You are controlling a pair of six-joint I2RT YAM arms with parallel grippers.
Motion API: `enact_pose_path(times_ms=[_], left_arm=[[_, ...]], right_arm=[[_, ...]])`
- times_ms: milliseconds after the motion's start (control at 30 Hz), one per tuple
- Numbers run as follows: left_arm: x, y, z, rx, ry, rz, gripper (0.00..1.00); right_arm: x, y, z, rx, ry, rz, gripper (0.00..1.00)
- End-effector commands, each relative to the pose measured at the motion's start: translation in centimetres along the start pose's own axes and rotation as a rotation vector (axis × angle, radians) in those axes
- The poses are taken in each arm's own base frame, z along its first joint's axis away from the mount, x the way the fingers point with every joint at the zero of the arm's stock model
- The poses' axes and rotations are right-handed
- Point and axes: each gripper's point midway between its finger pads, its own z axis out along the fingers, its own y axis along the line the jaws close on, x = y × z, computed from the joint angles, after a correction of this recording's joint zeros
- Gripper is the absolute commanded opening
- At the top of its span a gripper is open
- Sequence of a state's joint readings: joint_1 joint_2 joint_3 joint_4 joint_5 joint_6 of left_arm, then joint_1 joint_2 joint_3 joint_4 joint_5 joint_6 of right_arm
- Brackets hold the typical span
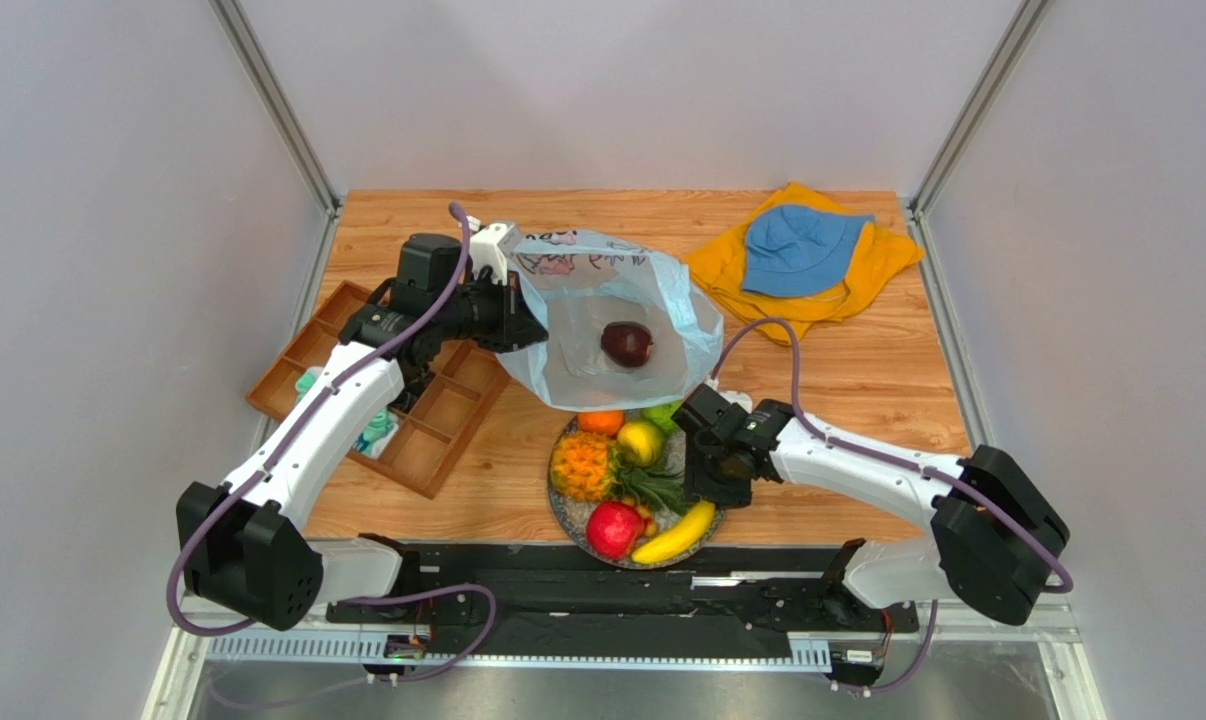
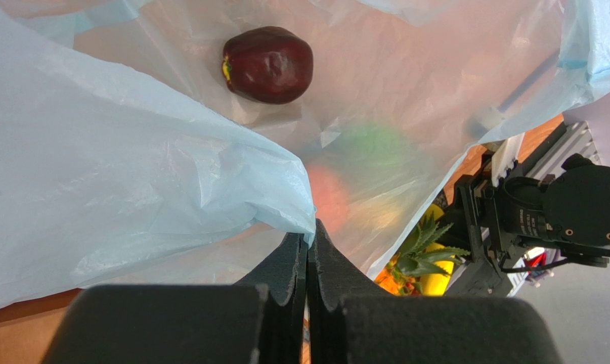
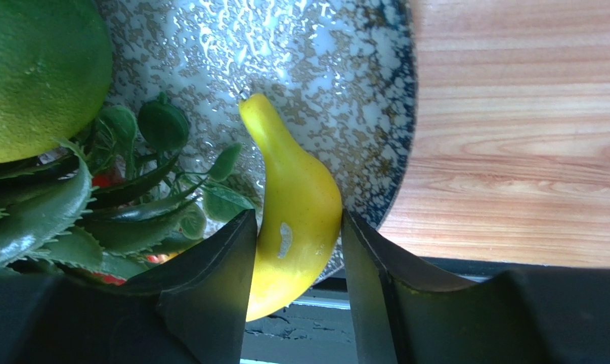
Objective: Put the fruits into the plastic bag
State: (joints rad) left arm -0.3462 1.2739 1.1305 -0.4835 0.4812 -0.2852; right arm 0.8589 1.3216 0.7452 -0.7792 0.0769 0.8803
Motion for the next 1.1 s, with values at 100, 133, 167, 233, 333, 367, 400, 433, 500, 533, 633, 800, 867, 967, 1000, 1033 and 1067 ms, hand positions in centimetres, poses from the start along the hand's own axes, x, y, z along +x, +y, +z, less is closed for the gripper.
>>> enact_pose_path(times_ms=[100,133,167,233,333,367,400,433,500,533,633,800,867,967,1000,1033,1067], left_arm=[[-1.5,-0.7,-0.6,0.02,-0.042,0.02,0.0],[-1.5,-0.7,-0.6,0.021,-0.042,0.021,0.0],[-1.5,-0.8,-0.6,0.021,-0.042,0.02,0.0],[-1.5,-0.8,-0.6,0.021,-0.042,0.018,0.0],[-1.5,-0.8,-0.6,0.023,-0.041,0.018,0.0],[-1.5,-0.8,-0.6,0.023,-0.041,0.018,0.0],[-1.4,-0.7,-0.5,0.022,-0.04,0.019,0.0],[-1.5,-0.8,-0.6,0.024,-0.041,0.018,0.0],[-1.5,-0.8,-0.6,0.023,-0.043,0.019,0.0],[-1.5,-0.8,-0.6,0.024,-0.042,0.019,0.0],[-1.5,-0.9,-0.7,0.028,-0.043,0.02,0.0],[-1.5,-1.0,-0.8,0.028,-0.044,0.021,0.0],[-1.6,-1.0,-0.8,0.027,-0.047,0.022,0.0],[-1.5,-0.9,-0.8,0.024,-0.047,0.023,0.0],[-1.5,-0.9,-0.7,0.025,-0.046,0.023,0.0],[-1.5,-0.9,-0.7,0.027,-0.044,0.021,0.0],[-1.5,-0.9,-0.7,0.028,-0.043,0.02,0.0]], right_arm=[[-1.5,0.8,-0.4,0.005,-0.053,-0.001,0.36],[-1.7,0.5,-0.5,0.02,-0.066,-0.009,0.32],[-1.7,0.1,-0.7,0.034,-0.072,-0.011,0.3],[-2.3,-0.3,-1.2,0.052,-0.104,-0.015,0.24],[-3.1,-0.9,-2.2,0.074,-0.149,-0.017,0.17],[-3.1,-1.3,-2.5,0.094,-0.153,-0.022,0.15],[-3.3,-1.6,-2.7,0.104,-0.163,-0.024,0.14],[-3.9,-1.7,-3.3,0.114,-0.196,-0.024,0.12],[-4.2,-2.4,-4.1,0.146,-0.211,-0.04,0.1],[-4.8,-2.7,-4.6,0.159,-0.241,-0.048,0.08],[-6.2,-3.0,-6.5,0.162,-0.313,-0.102,0.0],[-7.4,-1.1,-9.4,0.022,-0.385,-0.229,0.0],[-7.3,1.1,-11.0,-0.124,-0.413,-0.282,0.0],[-6.8,4.2,-13.4,-0.332,-0.441,-0.385,0.0],[-6.6,5.3,-14.3,-0.396,-0.447,-0.419,0.0],[-5.7,7.2,-15.6,-0.515,-0.429,-0.47,0.0],[-5.5,8.0,-16.1,-0.56,-0.424,-0.485,0.0]])
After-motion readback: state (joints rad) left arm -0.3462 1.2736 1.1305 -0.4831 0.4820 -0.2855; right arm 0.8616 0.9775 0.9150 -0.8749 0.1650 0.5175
